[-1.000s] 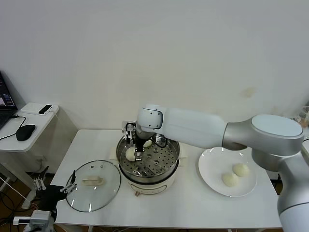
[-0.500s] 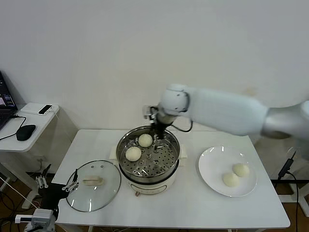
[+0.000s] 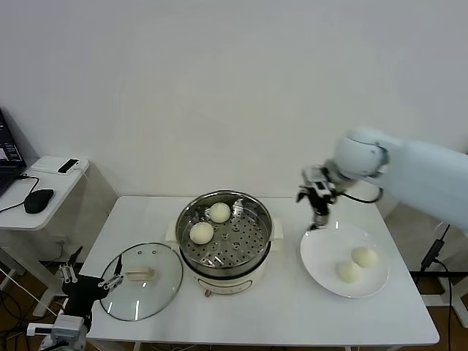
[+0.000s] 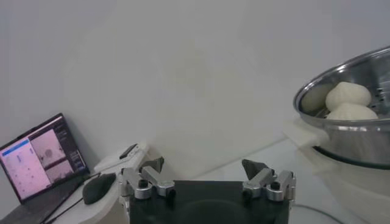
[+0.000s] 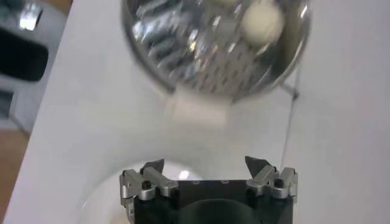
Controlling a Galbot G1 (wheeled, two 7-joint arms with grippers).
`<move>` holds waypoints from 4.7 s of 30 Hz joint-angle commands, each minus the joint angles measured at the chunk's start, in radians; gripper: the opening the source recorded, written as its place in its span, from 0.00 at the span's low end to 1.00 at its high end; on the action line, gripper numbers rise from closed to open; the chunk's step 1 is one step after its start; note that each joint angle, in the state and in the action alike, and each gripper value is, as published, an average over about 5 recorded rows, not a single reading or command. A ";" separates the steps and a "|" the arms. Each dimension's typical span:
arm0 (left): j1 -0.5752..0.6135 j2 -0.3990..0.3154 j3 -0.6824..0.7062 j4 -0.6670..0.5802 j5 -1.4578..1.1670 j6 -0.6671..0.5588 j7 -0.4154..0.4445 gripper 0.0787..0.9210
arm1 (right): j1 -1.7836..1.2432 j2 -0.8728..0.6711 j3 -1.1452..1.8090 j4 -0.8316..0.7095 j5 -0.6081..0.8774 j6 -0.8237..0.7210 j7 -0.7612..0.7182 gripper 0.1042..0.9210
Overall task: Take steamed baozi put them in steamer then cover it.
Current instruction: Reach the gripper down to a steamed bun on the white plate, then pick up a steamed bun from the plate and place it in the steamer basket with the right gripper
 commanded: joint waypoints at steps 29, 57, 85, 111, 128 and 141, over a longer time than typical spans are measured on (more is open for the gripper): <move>0.017 -0.033 -0.007 0.007 0.027 0.004 0.005 0.88 | -0.875 -0.138 0.644 -0.173 -0.407 0.124 0.057 0.88; 0.020 -0.047 -0.025 0.010 0.028 0.003 0.008 0.88 | -0.871 -0.026 0.630 -0.262 -0.426 0.102 0.088 0.76; 0.022 -0.032 -0.028 -0.007 0.022 0.003 0.008 0.88 | -0.151 -0.034 0.263 -0.133 -0.129 0.083 -0.030 0.60; 0.054 -0.064 -0.077 -0.042 0.015 0.009 0.010 0.88 | -0.089 0.537 0.051 -0.125 -0.034 0.225 0.155 0.61; 0.059 -0.084 -0.099 -0.055 0.007 0.009 0.010 0.88 | -0.145 0.572 -0.028 -0.090 -0.212 0.423 0.123 0.61; 0.053 -0.082 -0.098 -0.049 0.001 0.008 0.010 0.88 | -0.132 0.573 -0.043 -0.071 -0.215 0.444 0.098 0.61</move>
